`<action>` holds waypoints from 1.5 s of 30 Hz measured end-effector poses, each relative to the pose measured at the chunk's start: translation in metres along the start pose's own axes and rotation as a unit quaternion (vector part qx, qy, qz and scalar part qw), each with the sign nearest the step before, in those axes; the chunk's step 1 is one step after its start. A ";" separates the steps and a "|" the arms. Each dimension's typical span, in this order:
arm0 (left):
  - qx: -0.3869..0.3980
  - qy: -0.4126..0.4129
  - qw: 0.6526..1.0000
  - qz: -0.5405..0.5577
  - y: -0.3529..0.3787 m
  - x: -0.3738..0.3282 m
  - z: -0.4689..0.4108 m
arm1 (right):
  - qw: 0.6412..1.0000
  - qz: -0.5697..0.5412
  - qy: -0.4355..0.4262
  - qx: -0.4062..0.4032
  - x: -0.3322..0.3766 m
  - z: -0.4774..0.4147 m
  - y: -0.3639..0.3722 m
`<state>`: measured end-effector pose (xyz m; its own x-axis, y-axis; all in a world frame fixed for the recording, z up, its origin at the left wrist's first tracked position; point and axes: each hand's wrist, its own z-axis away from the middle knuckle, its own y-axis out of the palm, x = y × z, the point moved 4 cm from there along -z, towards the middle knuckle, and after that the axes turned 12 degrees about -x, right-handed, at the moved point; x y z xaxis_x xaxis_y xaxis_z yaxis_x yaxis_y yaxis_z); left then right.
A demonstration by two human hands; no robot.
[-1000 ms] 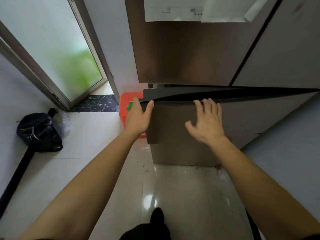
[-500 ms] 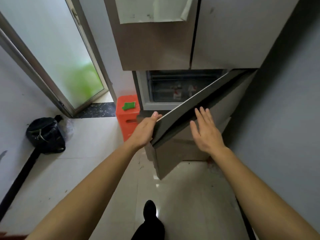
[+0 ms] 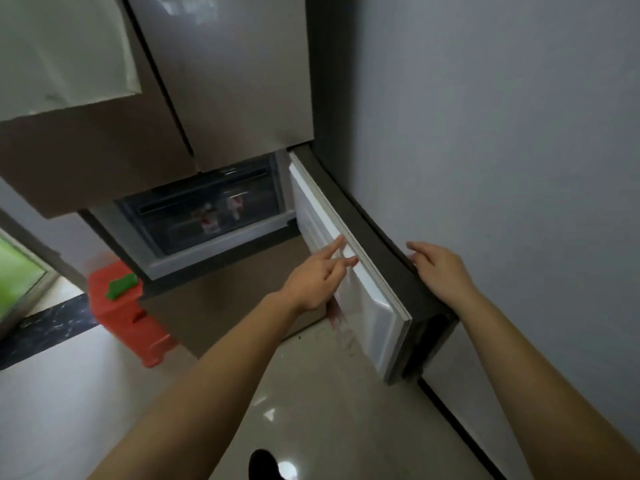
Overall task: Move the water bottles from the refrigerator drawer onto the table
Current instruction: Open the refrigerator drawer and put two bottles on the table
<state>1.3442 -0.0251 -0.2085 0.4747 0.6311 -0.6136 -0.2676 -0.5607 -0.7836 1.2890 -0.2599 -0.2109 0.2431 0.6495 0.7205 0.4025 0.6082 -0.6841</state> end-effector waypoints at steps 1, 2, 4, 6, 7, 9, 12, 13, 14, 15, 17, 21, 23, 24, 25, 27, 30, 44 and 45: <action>0.010 0.021 0.999 -0.022 0.006 -0.008 -0.010 | 1.000 0.002 0.022 -0.022 -0.010 -0.002 -0.017; 0.022 0.039 0.998 -0.038 0.012 -0.012 -0.020 | 0.999 0.006 0.032 -0.043 -0.018 -0.002 -0.032; 0.045 0.059 0.996 -0.052 0.027 -0.019 -0.038 | 0.996 0.037 0.029 -0.076 -0.028 0.002 -0.052; 0.062 0.066 0.994 -0.061 0.041 -0.027 -0.052 | 0.985 0.145 -0.016 -0.096 -0.030 0.010 -0.057; 0.066 0.069 0.993 -0.070 0.046 -0.031 -0.058 | 0.969 0.213 -0.044 -0.114 -0.030 0.014 -0.056; 0.077 0.070 0.991 -0.088 0.052 -0.039 -0.065 | 0.945 0.282 -0.056 -0.153 -0.034 0.018 -0.052; 0.085 0.069 0.989 -0.096 0.050 -0.039 -0.072 | 0.939 0.289 -0.030 -0.183 -0.039 0.012 -0.050; 0.084 0.074 0.988 -0.106 0.048 -0.038 -0.072 | 0.936 0.297 -0.024 -0.185 -0.039 0.009 -0.049; 0.082 0.080 0.985 -0.130 0.047 -0.036 -0.072 | 0.934 0.306 -0.018 -0.184 -0.038 0.007 -0.046; 0.077 0.086 0.979 -0.167 0.045 -0.032 -0.071 | 0.933 0.313 -0.005 -0.180 -0.036 0.006 -0.044; 0.059 0.075 0.967 -0.237 0.037 -0.017 -0.066 | 0.929 0.318 0.028 -0.189 -0.030 0.001 -0.040; 0.022 -0.005 0.964 -0.264 0.007 0.038 -0.040 | 0.911 0.350 0.023 -0.215 -0.016 -0.014 -0.032; 0.011 -0.050 0.958 -0.281 -0.011 0.069 -0.022 | 0.910 0.370 -0.011 -0.185 -0.002 -0.025 -0.016; 0.006 -0.078 0.956 -0.282 -0.020 0.083 -0.013 | 0.913 0.372 -0.024 -0.165 0.008 -0.031 -0.003; -0.003 -0.108 0.955 -0.275 -0.029 0.098 -0.004 | 0.917 0.369 -0.043 -0.144 0.021 -0.036 0.013; -0.029 -0.167 0.955 -0.243 -0.044 0.128 0.010 | 0.925 0.350 -0.105 -0.106 0.050 -0.043 0.054; -0.063 -0.233 0.953 -0.184 -0.063 0.174 0.020 | 0.948 0.261 -0.175 -0.044 0.090 -0.048 0.123; -0.312 -0.476 0.743 0.352 -0.140 0.386 -0.035 | 0.866 -0.343 0.277 0.236 0.199 -0.150 0.406; -0.325 -0.485 0.708 0.396 -0.145 0.396 -0.042 | 0.858 -0.359 0.285 0.232 0.205 -0.160 0.419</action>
<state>1.6068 0.2838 -0.3335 -0.4925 -0.1256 -0.8612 0.4655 -0.8741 -0.1386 1.6483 0.0549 -0.3317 0.5249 -0.2182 0.8227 0.2676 0.9599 0.0839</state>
